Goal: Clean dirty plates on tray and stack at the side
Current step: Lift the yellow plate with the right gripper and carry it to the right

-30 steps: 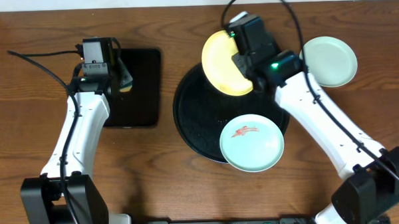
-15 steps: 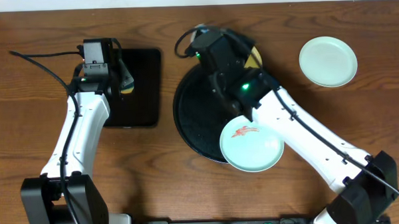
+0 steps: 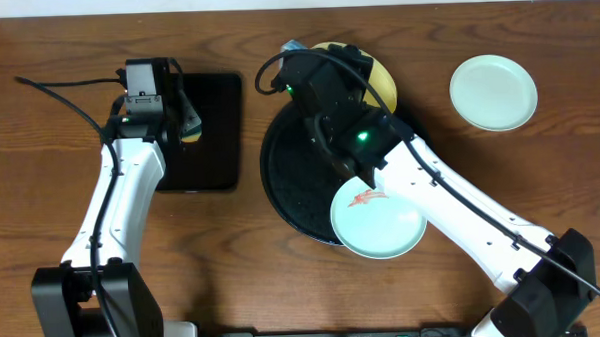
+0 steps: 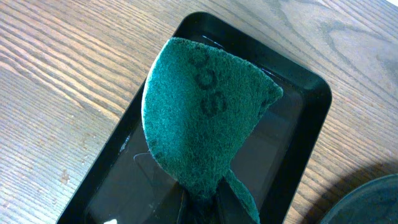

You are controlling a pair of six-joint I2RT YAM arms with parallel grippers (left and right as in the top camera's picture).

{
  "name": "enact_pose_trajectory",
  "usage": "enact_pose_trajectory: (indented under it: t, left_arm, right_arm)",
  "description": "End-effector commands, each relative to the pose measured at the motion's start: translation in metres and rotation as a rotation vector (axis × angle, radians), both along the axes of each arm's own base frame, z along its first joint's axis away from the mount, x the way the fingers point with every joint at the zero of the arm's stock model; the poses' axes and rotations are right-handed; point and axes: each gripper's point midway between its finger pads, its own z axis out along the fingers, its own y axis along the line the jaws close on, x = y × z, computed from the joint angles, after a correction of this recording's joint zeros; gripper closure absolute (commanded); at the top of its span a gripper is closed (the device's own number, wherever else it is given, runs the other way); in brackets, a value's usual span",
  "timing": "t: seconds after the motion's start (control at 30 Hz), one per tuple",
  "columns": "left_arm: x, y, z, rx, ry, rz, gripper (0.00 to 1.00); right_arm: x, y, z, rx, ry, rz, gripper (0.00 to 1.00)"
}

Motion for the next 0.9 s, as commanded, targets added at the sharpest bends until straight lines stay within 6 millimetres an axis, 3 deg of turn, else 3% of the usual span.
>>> enact_pose_trajectory:
  t: [0.0,0.17,0.33,0.5,0.6,0.73,0.87]
  left_arm:
    - [-0.001,0.001,0.003,-0.006,-0.009,0.013,0.92]
    - [-0.001,0.001,0.003,-0.006,-0.009,0.014,0.92]
    - [-0.001,0.001,0.003,-0.006,-0.010,0.014,0.92]
    - [-0.001,0.001,0.003,-0.006,-0.009,0.013,0.92]
    - [-0.001,0.001,0.003,-0.006,-0.009,0.014,0.92]
    - [-0.001,0.001,0.003,-0.006,-0.009,0.013,0.92]
    - [-0.001,0.001,0.003,-0.006,-0.009,0.013,0.92]
  right_arm:
    - [0.007,-0.020,0.013,0.122,-0.049,-0.083,0.99]
    - [0.022,-0.057,0.013,0.319,-0.117,-0.244,0.99]
    - [0.039,-0.118,0.006,0.646,-0.219,-0.485,0.99]
    - [0.054,-0.171,-0.033,0.937,-0.055,-0.583,0.99]
    - [0.054,-0.219,-0.052,1.121,0.012,-0.691,0.99]
    - [0.047,-0.290,-0.074,1.358,0.026,-0.851,0.99]
    - [0.027,-0.349,-0.107,1.471,-0.008,-1.071,0.99]
